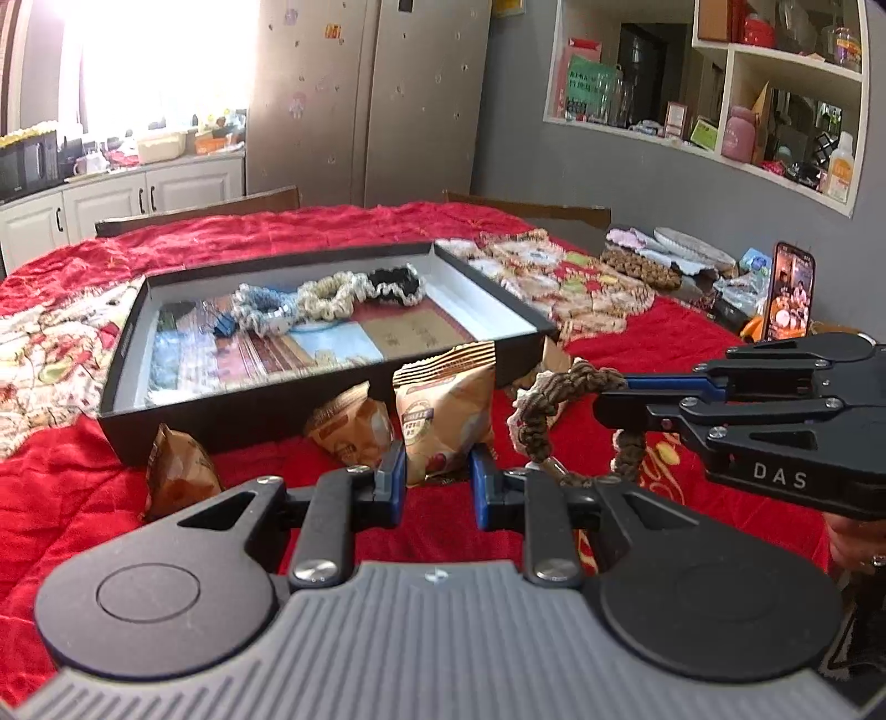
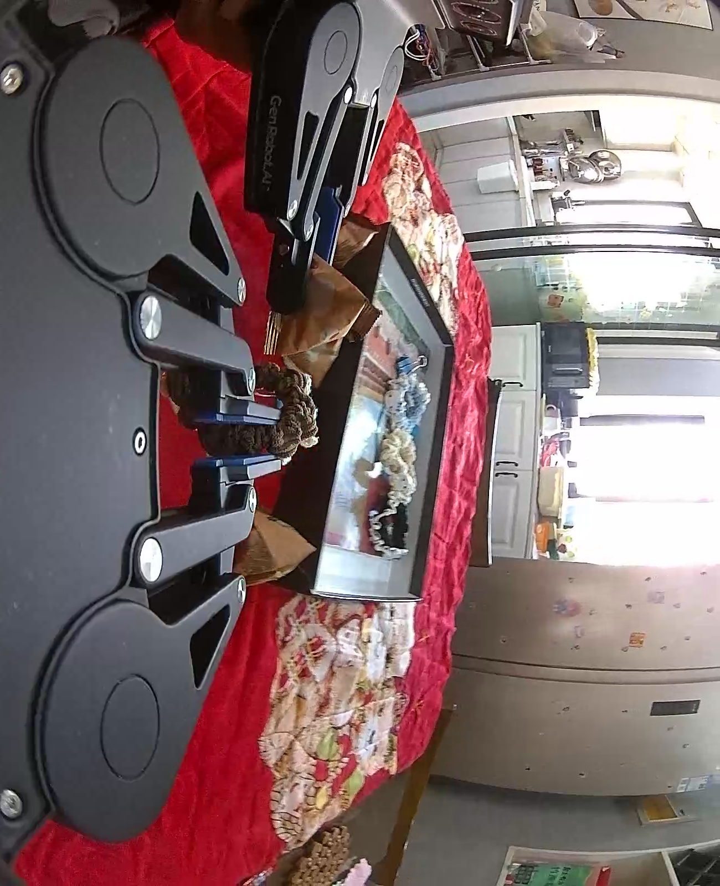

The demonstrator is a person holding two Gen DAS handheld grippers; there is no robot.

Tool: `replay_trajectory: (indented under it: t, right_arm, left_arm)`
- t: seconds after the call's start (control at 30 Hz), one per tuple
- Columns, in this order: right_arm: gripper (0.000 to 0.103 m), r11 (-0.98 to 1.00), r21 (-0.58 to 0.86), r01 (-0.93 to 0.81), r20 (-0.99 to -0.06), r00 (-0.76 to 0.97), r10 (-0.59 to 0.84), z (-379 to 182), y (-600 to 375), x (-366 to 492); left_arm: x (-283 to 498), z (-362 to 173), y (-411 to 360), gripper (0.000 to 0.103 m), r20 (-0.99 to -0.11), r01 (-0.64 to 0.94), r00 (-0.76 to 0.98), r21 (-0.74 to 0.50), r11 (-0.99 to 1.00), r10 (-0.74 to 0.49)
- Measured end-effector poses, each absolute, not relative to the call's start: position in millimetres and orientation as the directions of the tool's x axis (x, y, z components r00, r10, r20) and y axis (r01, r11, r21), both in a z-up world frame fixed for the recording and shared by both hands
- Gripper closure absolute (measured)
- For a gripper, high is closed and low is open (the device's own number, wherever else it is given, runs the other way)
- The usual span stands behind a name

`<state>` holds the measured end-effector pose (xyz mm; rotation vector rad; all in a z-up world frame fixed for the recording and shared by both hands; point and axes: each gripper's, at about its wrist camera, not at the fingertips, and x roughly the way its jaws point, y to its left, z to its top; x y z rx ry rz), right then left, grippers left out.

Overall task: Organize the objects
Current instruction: 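Carry the packet in left gripper while right gripper carries the scrunchie over the box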

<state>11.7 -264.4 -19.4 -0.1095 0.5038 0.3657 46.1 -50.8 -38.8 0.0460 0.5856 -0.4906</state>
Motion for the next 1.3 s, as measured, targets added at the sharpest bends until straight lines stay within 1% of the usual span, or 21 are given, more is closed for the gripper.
replay_trajectory:
  t: [0.27,0.63,0.93,1.3]
  right_arm:
    - [0.093,0.923,-0.051,-0.382,-0.457,0.83,0.319,-2,-255,17]
    - [0.093,0.918,-0.078,-0.389,-0.416,0.85,0.324,19,-236,42]
    - [0.093,0.932,-0.086,-0.352,-0.416,0.863,0.288,26,-223,83]
    - [0.093,0.948,-0.035,-0.317,-0.426,0.863,0.273,28,-210,138]
  left_arm:
    - [48,-22,-37,0.076,-0.502,0.43,0.759,-0.092,0.898,-0.414]
    - [68,-3,-5,0.076,-0.457,0.329,0.828,-0.073,0.941,-0.325]
    - [100,7,17,0.076,-0.443,0.25,0.859,-0.073,0.965,-0.256]
    - [148,1,27,0.076,-0.473,0.173,0.859,-0.092,0.981,-0.196]
